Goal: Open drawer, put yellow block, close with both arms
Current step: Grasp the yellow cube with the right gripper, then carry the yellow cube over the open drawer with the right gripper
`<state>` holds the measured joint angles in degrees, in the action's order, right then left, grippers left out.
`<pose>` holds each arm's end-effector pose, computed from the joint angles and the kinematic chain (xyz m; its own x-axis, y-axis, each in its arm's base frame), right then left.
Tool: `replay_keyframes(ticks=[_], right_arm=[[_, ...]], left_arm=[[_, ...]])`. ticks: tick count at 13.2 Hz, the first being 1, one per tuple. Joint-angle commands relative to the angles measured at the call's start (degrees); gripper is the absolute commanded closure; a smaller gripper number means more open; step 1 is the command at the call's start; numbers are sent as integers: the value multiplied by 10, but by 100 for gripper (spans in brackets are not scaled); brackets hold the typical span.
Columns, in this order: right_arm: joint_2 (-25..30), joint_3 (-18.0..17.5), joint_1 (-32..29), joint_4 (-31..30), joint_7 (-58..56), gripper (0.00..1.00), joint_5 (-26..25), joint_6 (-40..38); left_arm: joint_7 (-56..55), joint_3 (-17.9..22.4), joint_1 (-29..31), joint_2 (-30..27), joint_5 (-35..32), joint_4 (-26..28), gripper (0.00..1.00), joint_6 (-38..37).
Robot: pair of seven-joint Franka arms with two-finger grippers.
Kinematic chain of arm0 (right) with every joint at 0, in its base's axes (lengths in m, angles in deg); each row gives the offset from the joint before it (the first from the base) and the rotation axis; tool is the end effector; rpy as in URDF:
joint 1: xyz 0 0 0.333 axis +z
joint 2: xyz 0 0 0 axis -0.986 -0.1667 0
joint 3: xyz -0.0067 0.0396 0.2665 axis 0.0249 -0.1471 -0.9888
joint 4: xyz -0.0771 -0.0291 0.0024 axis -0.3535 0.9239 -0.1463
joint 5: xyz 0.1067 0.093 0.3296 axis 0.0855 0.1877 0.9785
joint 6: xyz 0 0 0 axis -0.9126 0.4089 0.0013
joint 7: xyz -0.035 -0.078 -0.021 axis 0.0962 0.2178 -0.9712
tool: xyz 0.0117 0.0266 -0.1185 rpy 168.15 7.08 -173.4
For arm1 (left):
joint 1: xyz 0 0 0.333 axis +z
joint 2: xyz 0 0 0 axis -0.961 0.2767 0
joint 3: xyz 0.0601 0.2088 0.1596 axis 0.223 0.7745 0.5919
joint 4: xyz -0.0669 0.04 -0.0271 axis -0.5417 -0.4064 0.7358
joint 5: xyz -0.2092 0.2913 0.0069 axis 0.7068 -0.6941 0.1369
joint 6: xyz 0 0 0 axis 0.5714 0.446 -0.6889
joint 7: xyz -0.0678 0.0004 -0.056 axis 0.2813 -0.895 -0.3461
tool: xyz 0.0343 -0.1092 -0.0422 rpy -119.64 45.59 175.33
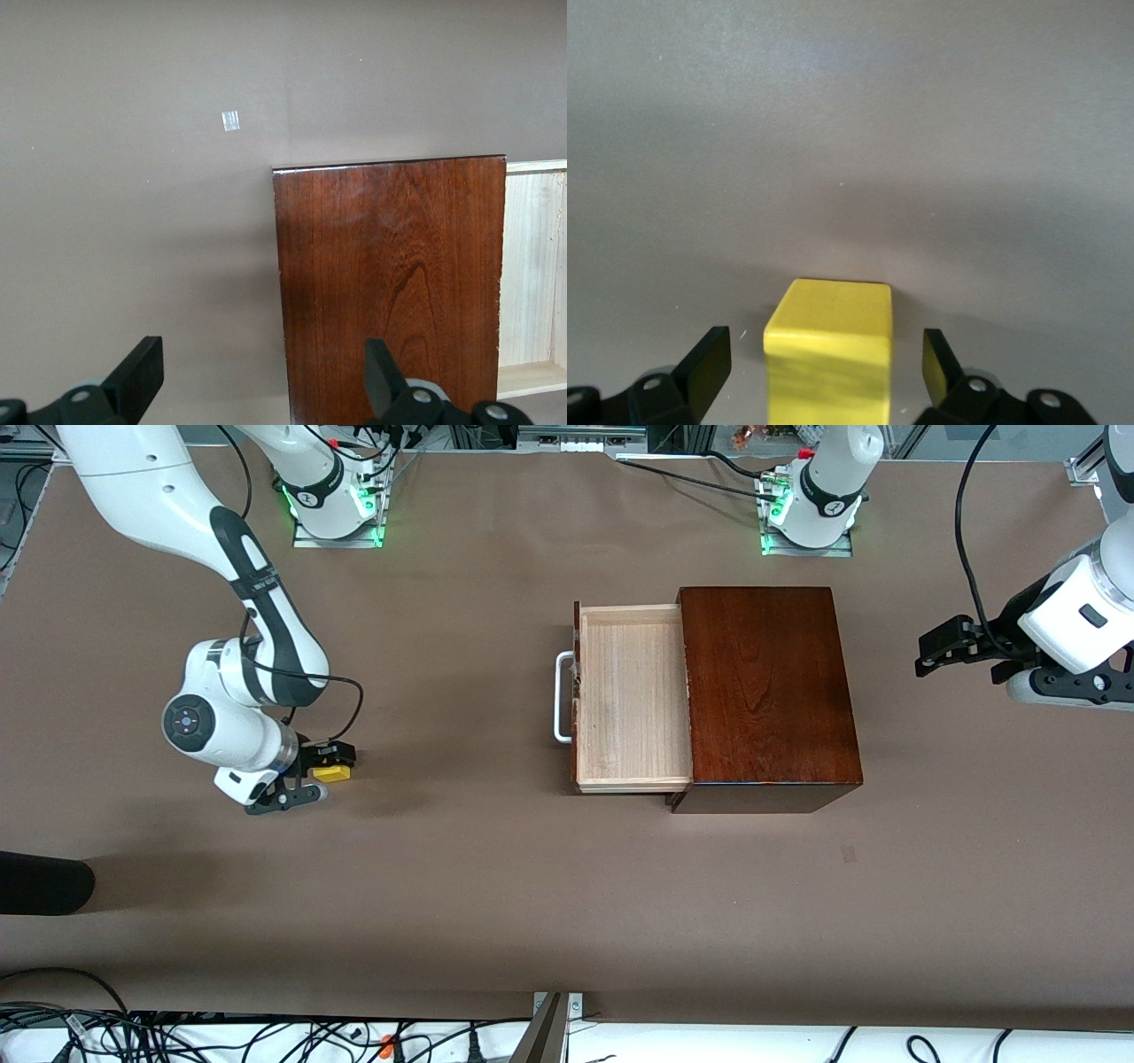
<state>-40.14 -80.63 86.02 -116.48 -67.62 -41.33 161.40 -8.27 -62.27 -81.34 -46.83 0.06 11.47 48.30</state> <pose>0.5650 0.0757 0.1690 0.9692 0.2302 -0.0874 0.2238 -0.9715 -0.0777 0.5436 -0.0461 0.5411 0.9974 -0.0432 -0.0579 -0.0397 -0.9974 0.0602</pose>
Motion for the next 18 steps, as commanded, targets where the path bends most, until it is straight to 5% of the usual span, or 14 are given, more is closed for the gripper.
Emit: replay_keyframes(ticks=[1, 5, 6, 12, 15, 18], right_arm=[[3, -2, 3, -30, -11, 27, 8, 38], [15, -2, 3, -24, -37, 88, 8, 24], [29, -3, 3, -17, -43, 94, 4, 9], [64, -123, 9, 104, -201, 94, -1, -113], [45, -134, 100, 183, -202, 94, -12, -115], [-24, -133, 191, 342, -192, 94, -106, -198]], left_arm=[[14, 2, -1, -6, 0, 1, 0, -5], [14, 5, 1, -5, -6, 1, 0, -8], [14, 3, 1, -7, -19, 1, 0, -10], [6, 1, -6, -7, -49, 1, 0, -15], [6, 2, -5, -7, -46, 1, 0, -15], [6, 2, -4, -7, -45, -1, 0, -13]])
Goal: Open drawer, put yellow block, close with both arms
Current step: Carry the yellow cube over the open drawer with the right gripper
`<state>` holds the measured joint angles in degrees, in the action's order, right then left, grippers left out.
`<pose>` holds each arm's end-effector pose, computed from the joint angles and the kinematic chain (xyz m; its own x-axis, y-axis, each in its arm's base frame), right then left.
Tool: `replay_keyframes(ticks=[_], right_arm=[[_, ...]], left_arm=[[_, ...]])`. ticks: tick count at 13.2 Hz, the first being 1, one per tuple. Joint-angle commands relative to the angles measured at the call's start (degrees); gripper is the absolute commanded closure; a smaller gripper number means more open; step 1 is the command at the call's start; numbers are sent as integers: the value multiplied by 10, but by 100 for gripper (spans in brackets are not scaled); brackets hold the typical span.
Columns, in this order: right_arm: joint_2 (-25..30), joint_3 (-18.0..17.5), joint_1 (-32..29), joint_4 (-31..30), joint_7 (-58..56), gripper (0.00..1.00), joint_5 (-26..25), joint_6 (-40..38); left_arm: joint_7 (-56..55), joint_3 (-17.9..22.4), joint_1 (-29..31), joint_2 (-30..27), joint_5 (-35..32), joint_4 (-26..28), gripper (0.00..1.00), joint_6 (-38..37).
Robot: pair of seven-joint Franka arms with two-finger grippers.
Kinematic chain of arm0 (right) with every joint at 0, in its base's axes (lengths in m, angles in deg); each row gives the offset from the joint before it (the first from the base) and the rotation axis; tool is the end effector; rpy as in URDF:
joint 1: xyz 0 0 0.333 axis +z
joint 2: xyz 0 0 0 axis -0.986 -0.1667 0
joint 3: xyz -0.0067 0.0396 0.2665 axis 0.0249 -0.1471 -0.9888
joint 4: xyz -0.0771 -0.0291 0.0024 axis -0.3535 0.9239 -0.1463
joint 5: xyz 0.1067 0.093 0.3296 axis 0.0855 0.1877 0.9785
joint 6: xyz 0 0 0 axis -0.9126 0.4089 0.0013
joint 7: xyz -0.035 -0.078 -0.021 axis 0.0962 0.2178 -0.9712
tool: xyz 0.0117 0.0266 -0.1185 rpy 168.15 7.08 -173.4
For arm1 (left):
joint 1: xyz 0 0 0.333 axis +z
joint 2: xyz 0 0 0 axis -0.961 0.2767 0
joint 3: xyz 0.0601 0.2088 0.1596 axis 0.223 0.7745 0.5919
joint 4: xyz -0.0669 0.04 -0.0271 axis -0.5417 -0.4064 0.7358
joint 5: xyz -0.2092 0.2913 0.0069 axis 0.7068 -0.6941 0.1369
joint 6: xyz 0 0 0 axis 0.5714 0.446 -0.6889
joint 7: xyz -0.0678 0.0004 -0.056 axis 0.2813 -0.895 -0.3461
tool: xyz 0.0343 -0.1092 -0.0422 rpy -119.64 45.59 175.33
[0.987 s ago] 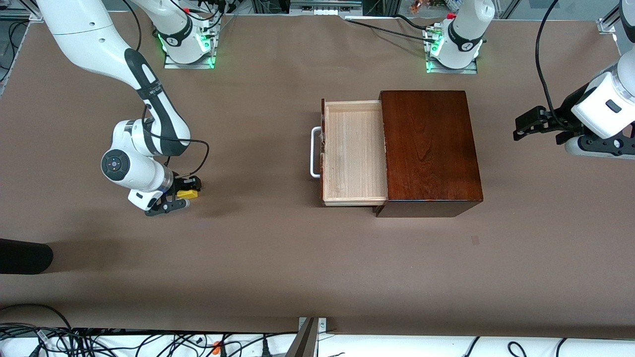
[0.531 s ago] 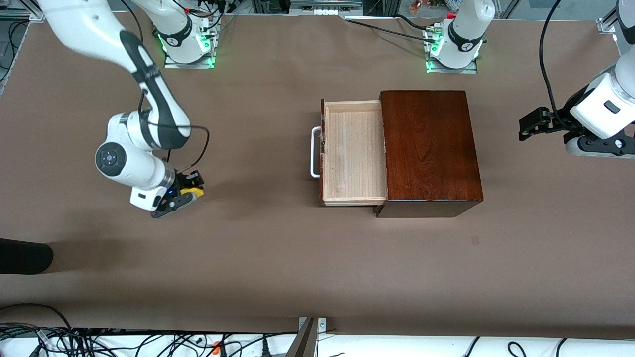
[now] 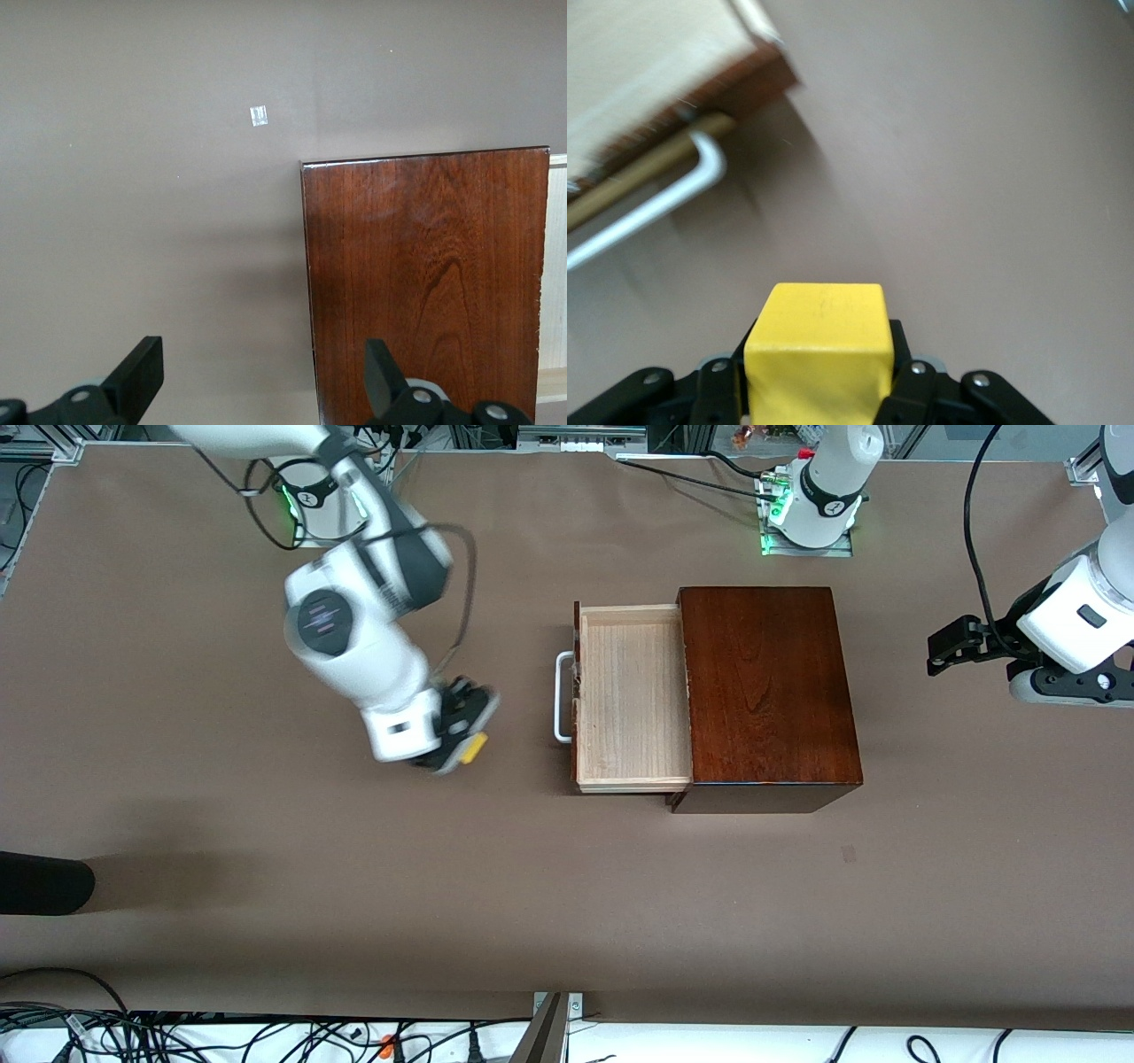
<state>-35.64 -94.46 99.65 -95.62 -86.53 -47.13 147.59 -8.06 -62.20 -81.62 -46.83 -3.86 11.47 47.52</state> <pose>0.5426 0.3510 0.3545 0.4719 0.8684 0.1523 0.8805 -0.4732 -0.0301 0.5423 -0.0395 0.5398 0.9964 -0.0476 -0.0698 -0.0483 -0.9988 -0.0084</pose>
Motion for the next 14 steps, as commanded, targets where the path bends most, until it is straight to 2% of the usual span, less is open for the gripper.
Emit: replay_keyframes(ticks=[1, 3, 4, 7, 14], right_arm=[[-98, 7, 90, 194, 17, 94, -73, -93], [-134, 8, 138, 272, 46, 94, -109, -136], [-136, 9, 156, 279, 47, 92, -113, -137], [-145, 14, 188, 278, 39, 90, -141, -130], [-196, 14, 259, 272, 25, 91, -150, -111]], left_arm=[[4, 1, -2, -6, -6, -1, 0, -5], [5, 1, -2, -6, -7, -1, 0, -4], [5, 1, -2, -6, -6, -1, 0, -3], [7, 1, -2, -6, -7, -1, 0, 0], [6, 1, -2, -6, -4, -1, 0, -2]])
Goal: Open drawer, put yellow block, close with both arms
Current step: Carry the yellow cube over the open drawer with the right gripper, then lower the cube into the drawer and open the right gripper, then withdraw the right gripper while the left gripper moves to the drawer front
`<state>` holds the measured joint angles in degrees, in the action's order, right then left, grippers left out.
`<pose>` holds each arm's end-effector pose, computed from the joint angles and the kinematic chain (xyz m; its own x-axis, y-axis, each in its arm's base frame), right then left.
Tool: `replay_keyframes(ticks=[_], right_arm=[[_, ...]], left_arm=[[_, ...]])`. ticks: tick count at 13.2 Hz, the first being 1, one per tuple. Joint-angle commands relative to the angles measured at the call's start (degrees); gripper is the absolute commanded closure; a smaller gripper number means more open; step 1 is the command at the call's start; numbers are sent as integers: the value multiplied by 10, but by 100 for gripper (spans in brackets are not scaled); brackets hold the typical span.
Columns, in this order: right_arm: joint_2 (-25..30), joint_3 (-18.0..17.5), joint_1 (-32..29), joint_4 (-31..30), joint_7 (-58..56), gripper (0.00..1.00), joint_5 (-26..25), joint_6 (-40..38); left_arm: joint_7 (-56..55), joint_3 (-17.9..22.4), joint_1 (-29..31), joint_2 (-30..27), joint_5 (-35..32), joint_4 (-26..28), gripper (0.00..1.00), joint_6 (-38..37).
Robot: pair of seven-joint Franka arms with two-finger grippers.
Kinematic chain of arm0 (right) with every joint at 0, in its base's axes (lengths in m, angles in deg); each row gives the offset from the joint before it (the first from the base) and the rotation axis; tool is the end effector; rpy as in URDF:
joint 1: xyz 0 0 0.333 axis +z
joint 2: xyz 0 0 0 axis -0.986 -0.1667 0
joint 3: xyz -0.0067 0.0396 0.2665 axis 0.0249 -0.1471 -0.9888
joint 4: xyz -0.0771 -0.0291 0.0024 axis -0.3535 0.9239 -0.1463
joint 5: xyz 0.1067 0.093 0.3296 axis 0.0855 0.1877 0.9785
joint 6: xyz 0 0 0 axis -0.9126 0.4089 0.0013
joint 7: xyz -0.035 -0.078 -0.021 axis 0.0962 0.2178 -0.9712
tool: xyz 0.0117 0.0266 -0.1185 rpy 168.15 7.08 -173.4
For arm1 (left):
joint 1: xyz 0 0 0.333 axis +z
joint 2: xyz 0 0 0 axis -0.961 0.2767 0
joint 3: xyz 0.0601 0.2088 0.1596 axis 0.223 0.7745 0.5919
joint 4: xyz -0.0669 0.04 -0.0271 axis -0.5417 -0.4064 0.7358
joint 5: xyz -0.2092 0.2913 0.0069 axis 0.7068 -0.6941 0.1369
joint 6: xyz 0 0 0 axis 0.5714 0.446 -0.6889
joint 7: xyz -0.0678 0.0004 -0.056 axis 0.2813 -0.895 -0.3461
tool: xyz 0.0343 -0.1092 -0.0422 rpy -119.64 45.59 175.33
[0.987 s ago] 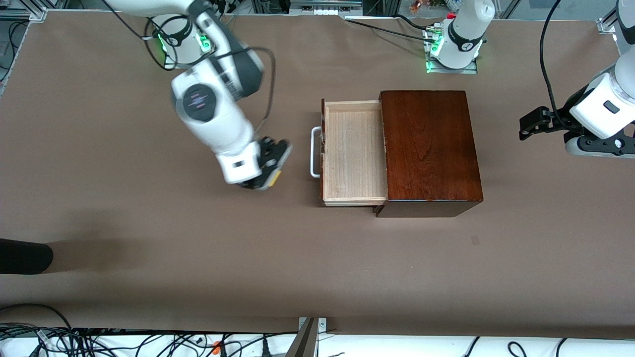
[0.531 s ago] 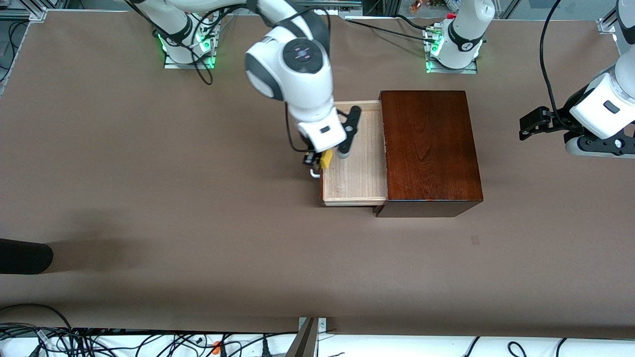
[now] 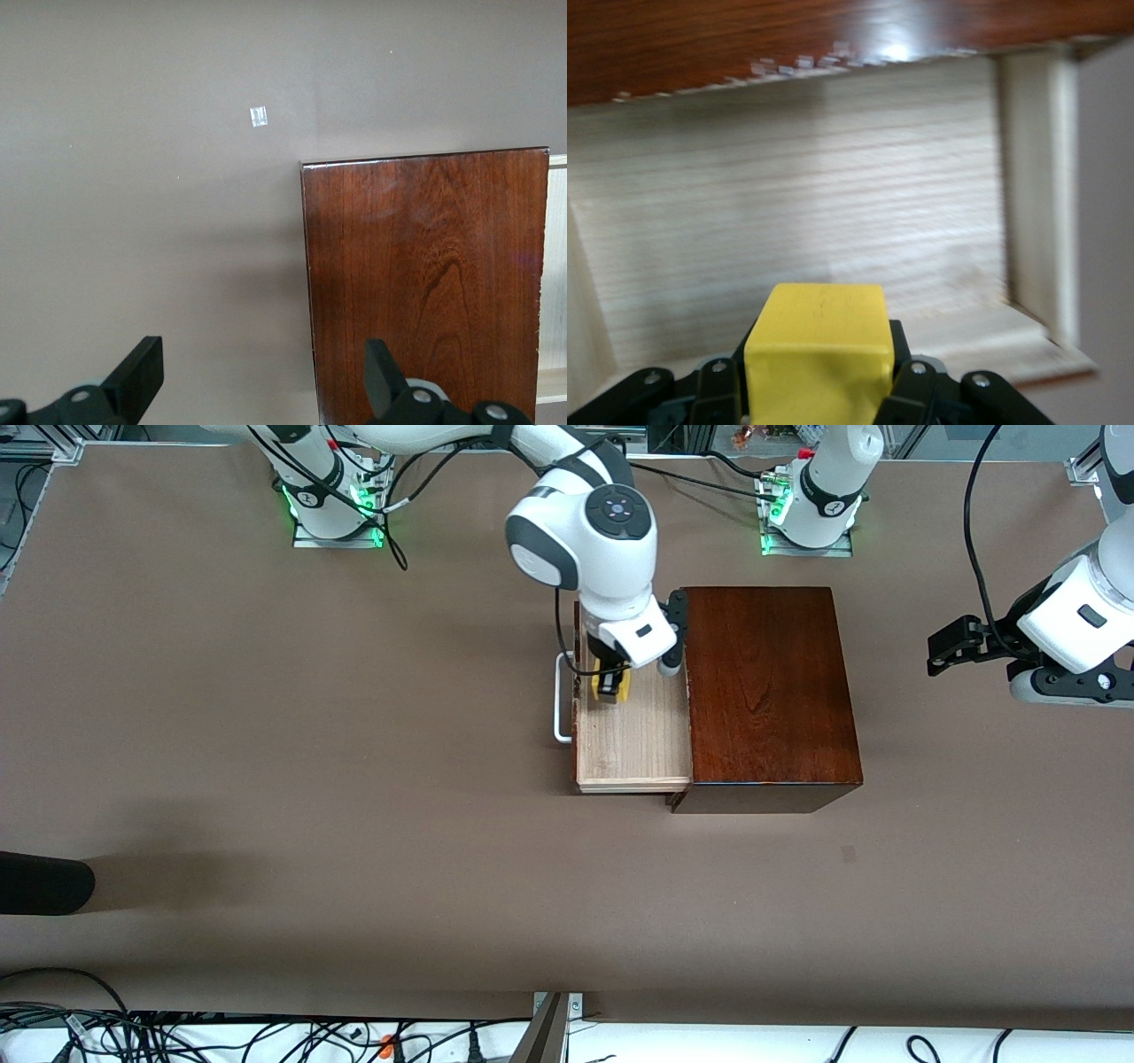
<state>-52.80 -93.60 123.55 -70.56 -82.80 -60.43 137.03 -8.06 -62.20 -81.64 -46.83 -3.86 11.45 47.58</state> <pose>0.4302 0.5533 0.3331 0.1259 0.9911 0.0437 0.9870 -0.1296 0.0956 0.5424 -0.0397 0.5400 0.9965 -0.0479 -0.0684 -0.0486 -0.9988 -0.0084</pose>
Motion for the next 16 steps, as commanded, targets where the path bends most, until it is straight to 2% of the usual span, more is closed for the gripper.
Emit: replay_keyframes(ticks=[1, 6, 12, 13, 14, 15, 16], right_arm=[[-28, 6, 24, 13, -13, 91, -27, -6], [-52, 7, 15, 6, -62, 91, -30, -3], [-55, 29, 15, -6, -79, 88, -31, -3], [-54, 29, 14, -6, -78, 79, -30, -3], [-51, 32, 14, -3, -80, 23, -30, -3], [-48, 33, 13, 1, -79, 0, -30, -4], [-46, 33, 13, 13, -77, 0, -29, -10]], left_arm=[[10, 1, -3, -6, -4, -1, 0, -2], [7, 1, -3, -6, -1, -1, 0, -3], [6, 1, -4, -5, 16, 0, 0, -3], [10, 1, -4, -5, 16, 0, 0, -2], [10, 1, -4, -5, 16, 0, 0, -4], [10, 1, -4, -5, 16, 1, 0, -4], [8, 1, -4, -4, 16, 1, 0, -5]])
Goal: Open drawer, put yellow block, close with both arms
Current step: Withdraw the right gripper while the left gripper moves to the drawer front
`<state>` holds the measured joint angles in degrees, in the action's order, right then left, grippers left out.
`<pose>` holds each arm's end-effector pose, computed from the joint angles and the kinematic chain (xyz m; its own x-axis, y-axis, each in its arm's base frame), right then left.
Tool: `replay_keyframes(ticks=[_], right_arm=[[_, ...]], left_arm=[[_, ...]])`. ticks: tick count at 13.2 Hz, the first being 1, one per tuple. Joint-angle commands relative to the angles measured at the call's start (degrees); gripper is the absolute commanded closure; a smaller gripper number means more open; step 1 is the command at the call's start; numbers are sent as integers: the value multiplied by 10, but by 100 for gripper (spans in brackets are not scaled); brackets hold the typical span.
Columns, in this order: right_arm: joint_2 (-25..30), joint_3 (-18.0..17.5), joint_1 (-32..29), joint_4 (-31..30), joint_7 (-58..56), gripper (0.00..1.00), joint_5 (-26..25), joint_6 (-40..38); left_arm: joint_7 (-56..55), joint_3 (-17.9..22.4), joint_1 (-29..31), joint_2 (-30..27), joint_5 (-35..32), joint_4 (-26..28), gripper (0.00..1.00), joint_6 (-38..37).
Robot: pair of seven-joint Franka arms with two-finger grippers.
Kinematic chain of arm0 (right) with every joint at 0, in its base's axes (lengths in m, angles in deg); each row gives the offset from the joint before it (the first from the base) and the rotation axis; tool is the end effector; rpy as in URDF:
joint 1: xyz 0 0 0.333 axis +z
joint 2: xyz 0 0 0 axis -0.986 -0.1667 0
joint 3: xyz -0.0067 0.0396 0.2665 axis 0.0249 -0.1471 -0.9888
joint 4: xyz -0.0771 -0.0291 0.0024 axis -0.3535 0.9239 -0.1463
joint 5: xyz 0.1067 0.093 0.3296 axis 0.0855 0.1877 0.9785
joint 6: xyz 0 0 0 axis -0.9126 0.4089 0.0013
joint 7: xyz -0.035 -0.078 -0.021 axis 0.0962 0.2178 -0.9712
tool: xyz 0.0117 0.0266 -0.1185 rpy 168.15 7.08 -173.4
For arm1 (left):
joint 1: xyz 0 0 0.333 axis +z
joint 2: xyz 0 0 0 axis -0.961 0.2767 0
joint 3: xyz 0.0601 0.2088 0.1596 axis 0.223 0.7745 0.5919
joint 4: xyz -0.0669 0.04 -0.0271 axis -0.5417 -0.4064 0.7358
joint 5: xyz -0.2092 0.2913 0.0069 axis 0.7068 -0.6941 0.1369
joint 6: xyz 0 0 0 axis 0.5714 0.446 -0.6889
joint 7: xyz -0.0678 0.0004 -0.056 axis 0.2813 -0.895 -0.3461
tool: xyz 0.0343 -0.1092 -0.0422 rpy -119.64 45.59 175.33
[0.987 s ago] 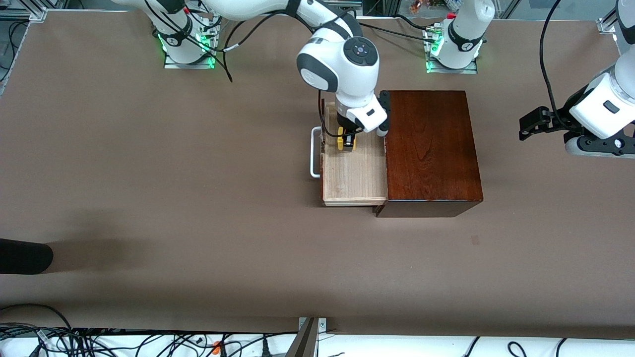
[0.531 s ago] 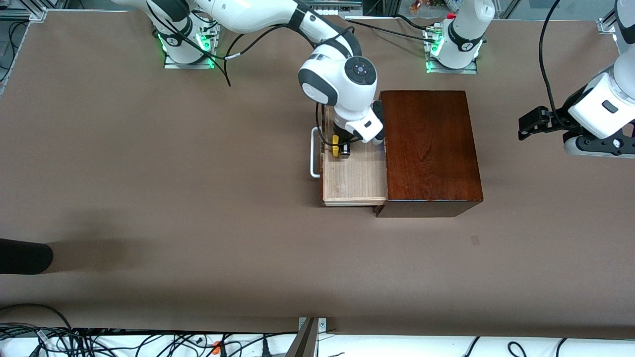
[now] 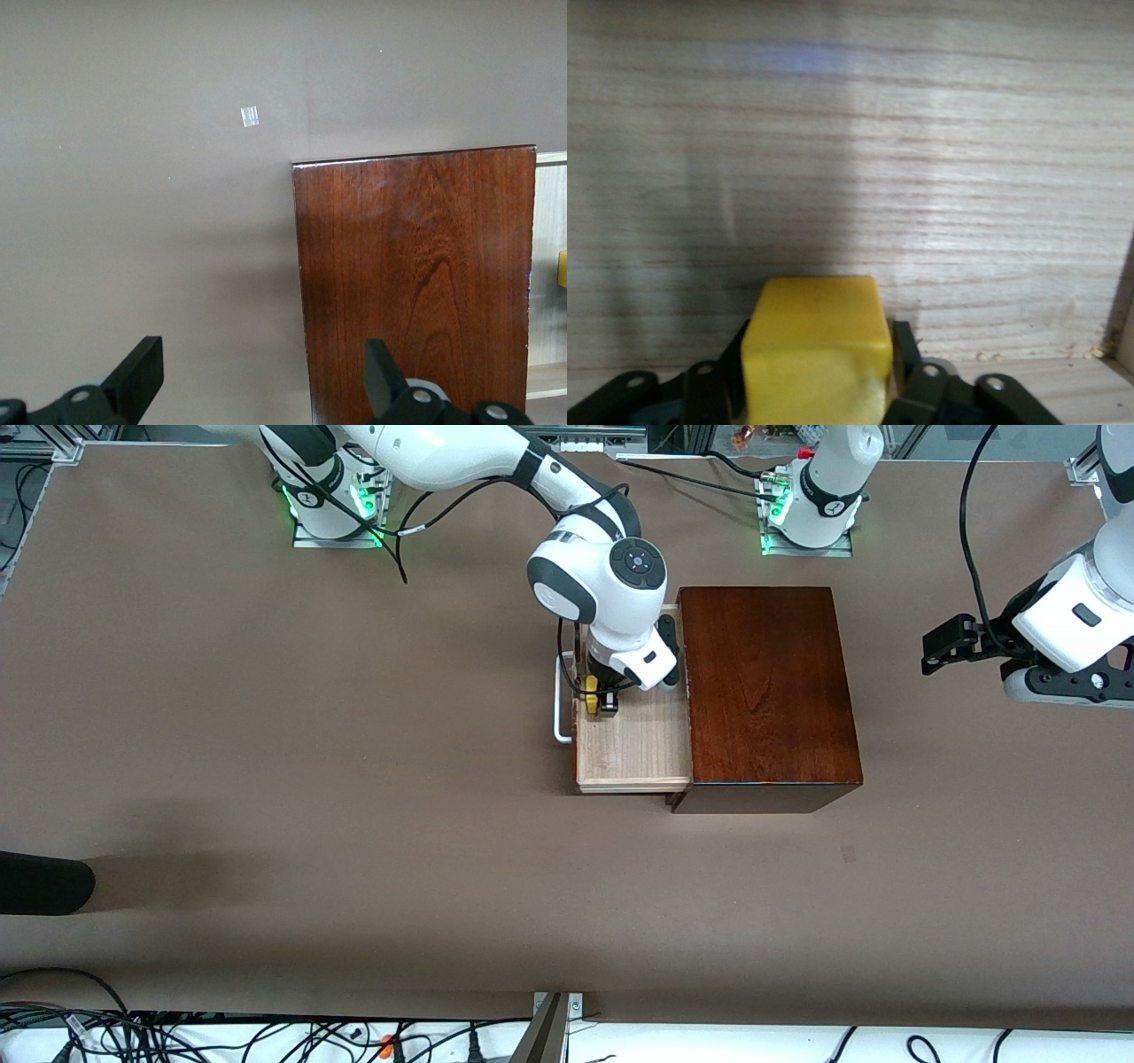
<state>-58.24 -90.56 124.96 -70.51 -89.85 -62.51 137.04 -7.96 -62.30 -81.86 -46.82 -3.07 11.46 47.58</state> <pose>0.4378 0.5435 0.2642 0.0031 0.9968 -0.0801 0.9961 0.0040 0.0880 0.5421 -0.0444 0.5398 0.9960 -0.0560 -0.0691 -0.0557 -0.9984 0.0057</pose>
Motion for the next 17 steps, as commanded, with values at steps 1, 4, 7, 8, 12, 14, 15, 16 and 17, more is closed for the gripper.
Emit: replay_keyframes(ticks=[1, 4, 7, 8, 12, 14, 15, 16, 17], right_arm=[[10, 4, -1, 28, -6, 0, -6, -21], [55, 2, -13, 62, -1, 0, 6, -67], [141, 4, -68, 63, -1, 0, 30, -103], [172, 4, -100, 64, -1, 0, 40, -100], [245, 6, -283, 63, -1, 0, 217, -126], [266, 10, -350, 64, -3, 0, 236, -173], [280, 17, -375, 63, -4, 0, 237, -178], [290, 34, -387, 62, -4, 0, 239, -179], [295, 64, -391, 61, -1, 0, 242, -189]], left_arm=[[5, 2, -2, -4, 8, 1, 0, -6], [4, 2, -2, -4, 8, 2, 0, -6], [4, 2, -2, 0, 7, 1, 0, -6], [7, 2, -2, 0, 8, 1, 0, -6], [12, -14, -12, 7, 10, -2, 0, -5], [11, -34, -13, 5, 30, -16, 0, -6], [12, -65, -16, 5, 29, -25, 0, -5], [11, -100, -18, 8, 23, -28, 0, 1], [4, -139, -25, 10, 21, -27, 0, 9]])
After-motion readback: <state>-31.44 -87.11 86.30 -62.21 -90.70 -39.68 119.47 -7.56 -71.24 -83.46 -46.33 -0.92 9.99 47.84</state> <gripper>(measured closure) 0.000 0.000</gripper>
